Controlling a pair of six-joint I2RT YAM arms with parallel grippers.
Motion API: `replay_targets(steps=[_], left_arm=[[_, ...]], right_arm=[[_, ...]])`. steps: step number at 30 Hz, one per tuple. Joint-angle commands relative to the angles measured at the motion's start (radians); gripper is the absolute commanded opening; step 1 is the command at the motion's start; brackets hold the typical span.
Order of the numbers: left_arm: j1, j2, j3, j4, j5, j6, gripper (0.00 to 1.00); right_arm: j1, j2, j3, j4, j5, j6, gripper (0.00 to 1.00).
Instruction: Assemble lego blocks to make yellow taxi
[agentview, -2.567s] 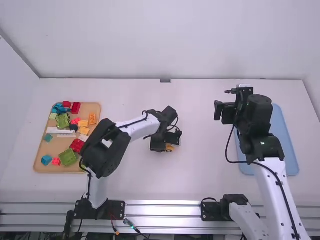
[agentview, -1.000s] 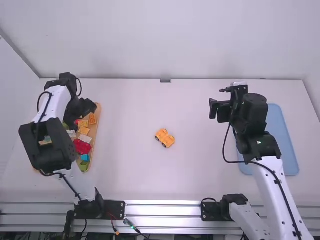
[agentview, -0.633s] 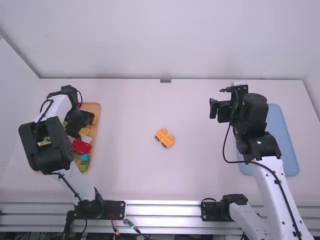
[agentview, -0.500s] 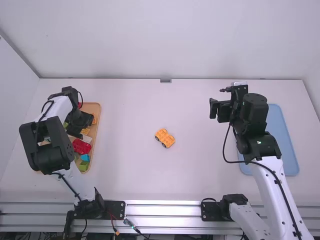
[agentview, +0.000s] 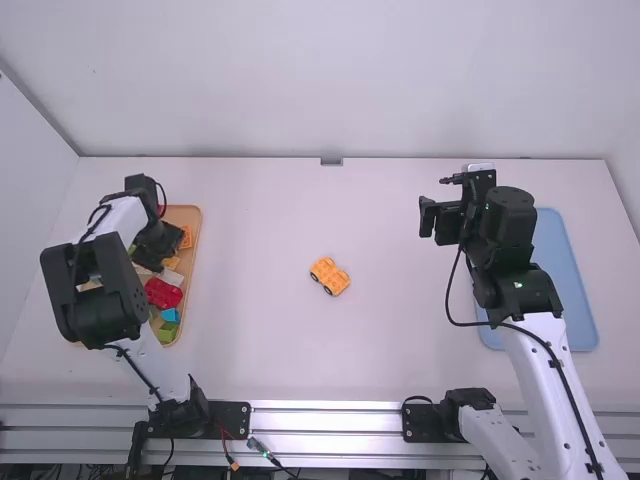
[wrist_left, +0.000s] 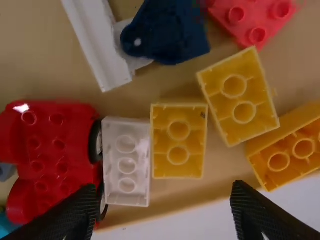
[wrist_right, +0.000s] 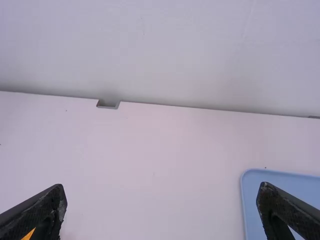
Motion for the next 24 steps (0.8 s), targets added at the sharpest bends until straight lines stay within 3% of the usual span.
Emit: replay_targets(steps=[1,12,24], left_arm=[[0.002,-0.02,-0.035,0.023,-0.039,0.014,0.64],[0.002,-0.019,-0.073,0.094,-0.048,0.066,0.68],[0.0,-0.009,-0.08,0.142,0.004,0.152,0.61]], right_arm=[[0.002,0.002,0.041,0.002,0.001,0.004,0.99],[0.002,0.002,0.041,0.002,0.001,0.007,0.99],[0.002,0.002,0.041,0.001,0.001,0.007,0.99]])
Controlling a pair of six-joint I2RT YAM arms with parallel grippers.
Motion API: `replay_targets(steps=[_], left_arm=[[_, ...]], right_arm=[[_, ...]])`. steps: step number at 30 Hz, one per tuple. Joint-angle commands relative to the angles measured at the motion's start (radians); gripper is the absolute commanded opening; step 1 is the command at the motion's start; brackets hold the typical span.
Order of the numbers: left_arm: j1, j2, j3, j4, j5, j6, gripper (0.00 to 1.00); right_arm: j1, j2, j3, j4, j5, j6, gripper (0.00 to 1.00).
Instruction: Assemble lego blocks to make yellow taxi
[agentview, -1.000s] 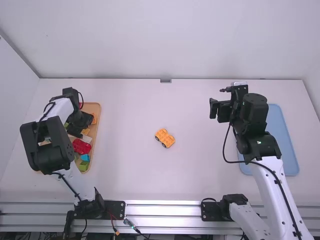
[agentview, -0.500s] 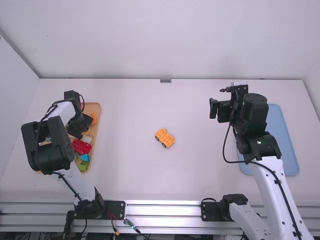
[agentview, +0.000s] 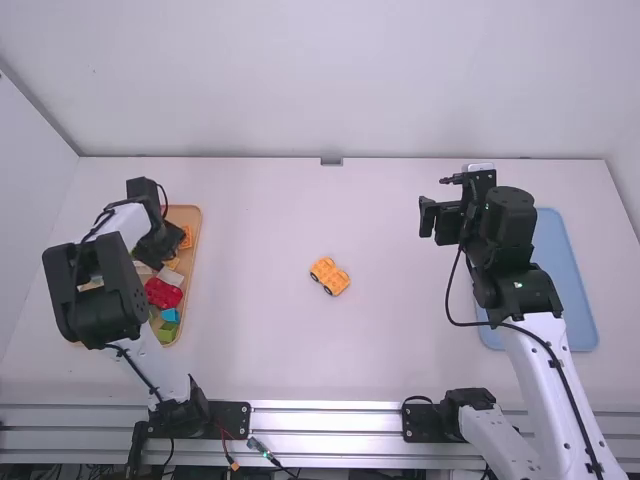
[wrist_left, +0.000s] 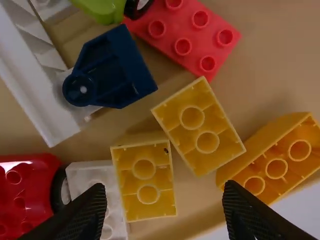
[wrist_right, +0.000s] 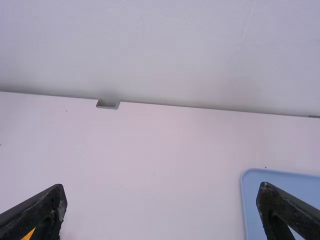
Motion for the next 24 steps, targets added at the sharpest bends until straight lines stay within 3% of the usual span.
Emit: replay_targets(steps=[1,24], left_arm=[[0.0,-0.009,-0.019,-0.016,0.006,0.002,0.61],[0.0,0.004,-0.068,0.078,-0.016,-0.011,0.57]], right_arm=[[0.002,0.002,0.04,0.0,0.003,0.005,0.99],[0.002,0.002,0.04,0.0,0.003,0.005,0.99]])
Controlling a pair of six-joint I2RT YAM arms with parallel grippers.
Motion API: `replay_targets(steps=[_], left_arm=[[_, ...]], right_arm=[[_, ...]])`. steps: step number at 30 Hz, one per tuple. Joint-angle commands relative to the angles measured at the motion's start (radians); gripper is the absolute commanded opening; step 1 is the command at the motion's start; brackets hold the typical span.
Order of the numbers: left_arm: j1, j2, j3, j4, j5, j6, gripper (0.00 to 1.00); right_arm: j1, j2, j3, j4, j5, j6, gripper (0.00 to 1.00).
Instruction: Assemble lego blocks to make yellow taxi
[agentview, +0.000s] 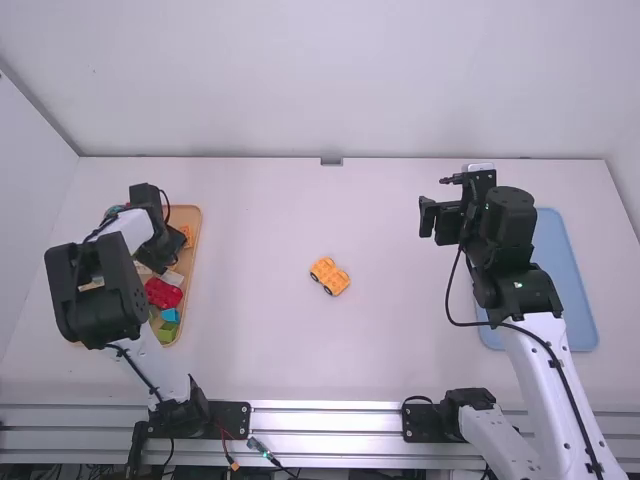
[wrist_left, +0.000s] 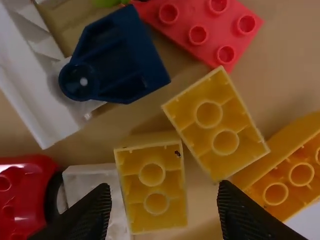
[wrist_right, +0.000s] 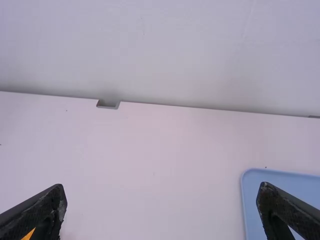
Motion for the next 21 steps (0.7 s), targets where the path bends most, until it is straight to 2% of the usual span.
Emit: replay_targets(steps=[1,9,21], left_arm=[[-0.002,0.004,-0.008,-0.005,-0.015,0.001,0.57],[-0.004,0.004,-0.014,-0.001,-0.04,0.001,0.55],[-0.004,0.004,-0.088,0.109,-0.034,0.0,0.56]], right_arm=[[0.002,0.002,0.041,0.0,0.004,0.006,0.99],[0.002,0.002,0.041,0.001,0.004,0.005,0.99],[0.002,0.002,0.041,0.003,0.005,0.005,0.99]])
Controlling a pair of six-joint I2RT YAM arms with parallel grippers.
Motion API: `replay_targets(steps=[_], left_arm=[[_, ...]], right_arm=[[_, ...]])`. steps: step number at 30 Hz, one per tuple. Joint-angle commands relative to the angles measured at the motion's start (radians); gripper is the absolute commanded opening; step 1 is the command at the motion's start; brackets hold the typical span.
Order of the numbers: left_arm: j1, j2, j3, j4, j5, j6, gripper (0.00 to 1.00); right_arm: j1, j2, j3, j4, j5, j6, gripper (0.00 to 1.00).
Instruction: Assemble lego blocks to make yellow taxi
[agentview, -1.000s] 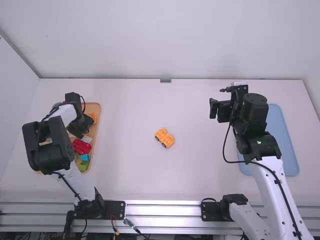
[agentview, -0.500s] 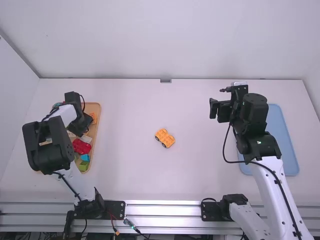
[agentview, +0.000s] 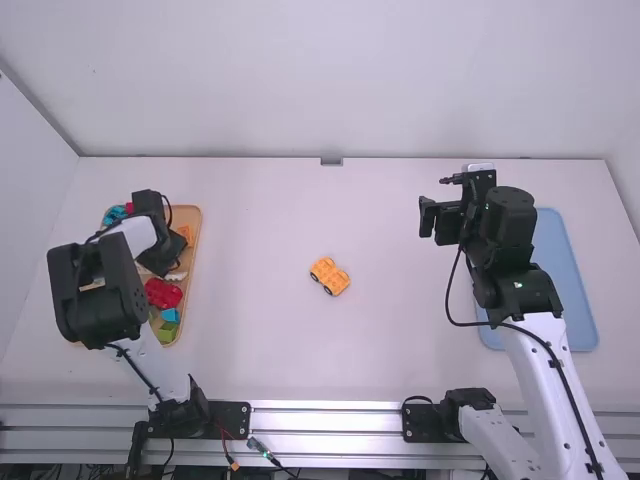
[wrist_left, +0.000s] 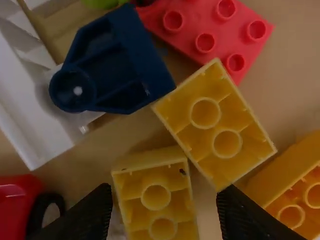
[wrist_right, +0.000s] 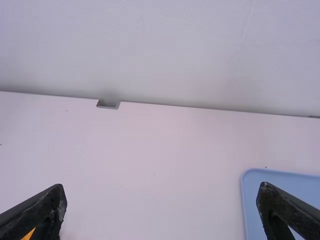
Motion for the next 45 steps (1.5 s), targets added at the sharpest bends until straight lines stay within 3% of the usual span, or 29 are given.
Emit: replay_targets(steps=[1,20,34,35,38,45], left_arm=[[-0.002,0.004,-0.015,-0.002,-0.008,0.0,0.57],[-0.001,0.004,-0.015,-0.019,0.038,-0.006,0.47],[-0.001,0.004,-0.015,-0.018,0.038,-0.007,0.27],[-0.001,0.004,-0.015,-0.018,0.038,-0.007,0.24],[-0.001,0.003,-0.015,-0.018,0.041,-0.007,0.02],[-0.001,-0.029,-0.015,-0.019,0.037,-0.006,0.02]], right_arm=[[0.002,0.002,0.04,0.002,0.004,0.004,0.99],[0.002,0.002,0.04,-0.002,0.004,0.005,0.99],[0.002,0.002,0.04,-0.005,0.004,0.005,0.99],[0.002,0.002,0.04,-0.005,0.003,0.004,0.99],[0.002,0.002,0.04,-0.004,0.004,0.004,0.99],[0.002,0.002,0.04,0.0,-0.016,0.004,0.99]])
